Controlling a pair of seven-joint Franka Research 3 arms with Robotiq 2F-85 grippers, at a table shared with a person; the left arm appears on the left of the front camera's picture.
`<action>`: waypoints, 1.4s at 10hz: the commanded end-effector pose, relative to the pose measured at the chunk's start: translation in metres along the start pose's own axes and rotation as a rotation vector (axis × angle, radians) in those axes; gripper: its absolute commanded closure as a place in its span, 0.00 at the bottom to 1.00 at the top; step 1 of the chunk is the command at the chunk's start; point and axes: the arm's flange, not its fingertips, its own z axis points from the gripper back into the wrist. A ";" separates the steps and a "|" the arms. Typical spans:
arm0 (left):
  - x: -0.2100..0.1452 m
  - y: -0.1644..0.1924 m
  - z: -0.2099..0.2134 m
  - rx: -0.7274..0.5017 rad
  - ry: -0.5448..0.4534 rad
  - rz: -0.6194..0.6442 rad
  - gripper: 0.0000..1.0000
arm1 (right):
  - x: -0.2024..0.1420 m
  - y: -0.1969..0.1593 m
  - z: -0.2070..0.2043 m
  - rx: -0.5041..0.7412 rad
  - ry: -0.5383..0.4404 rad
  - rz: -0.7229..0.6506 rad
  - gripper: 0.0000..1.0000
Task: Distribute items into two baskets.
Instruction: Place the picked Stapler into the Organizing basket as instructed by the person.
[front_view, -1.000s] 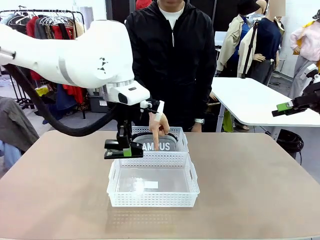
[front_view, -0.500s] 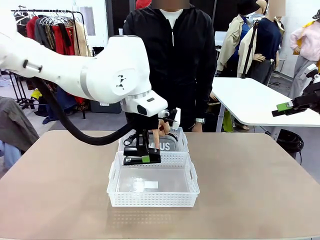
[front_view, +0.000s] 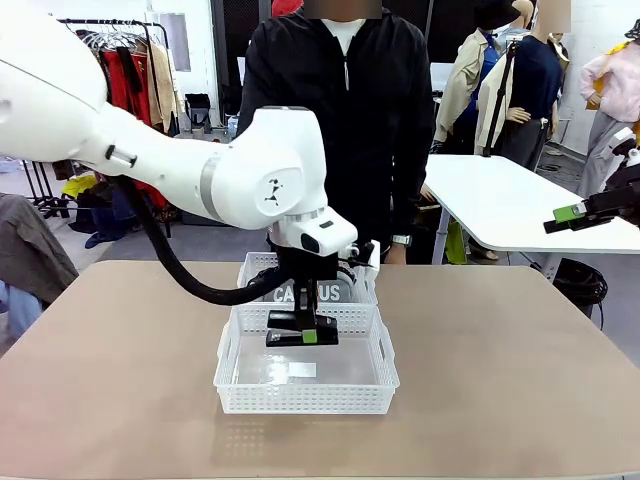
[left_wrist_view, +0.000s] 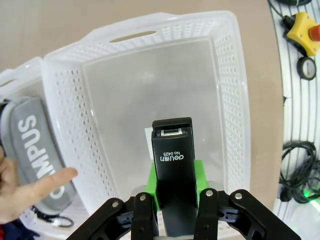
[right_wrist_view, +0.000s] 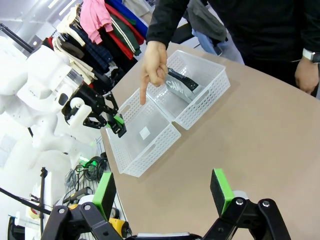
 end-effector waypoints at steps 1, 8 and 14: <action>0.011 0.004 -0.006 0.028 0.016 -0.012 0.94 | 0.000 0.004 -0.001 -0.008 -0.004 0.000 0.00; 0.007 0.003 -0.052 0.010 0.012 -0.050 0.94 | 0.000 0.004 -0.001 -0.008 -0.004 0.000 0.00; 0.003 -0.001 -0.068 -0.002 0.007 -0.051 0.94 | 0.000 0.004 -0.001 -0.008 -0.004 0.000 0.00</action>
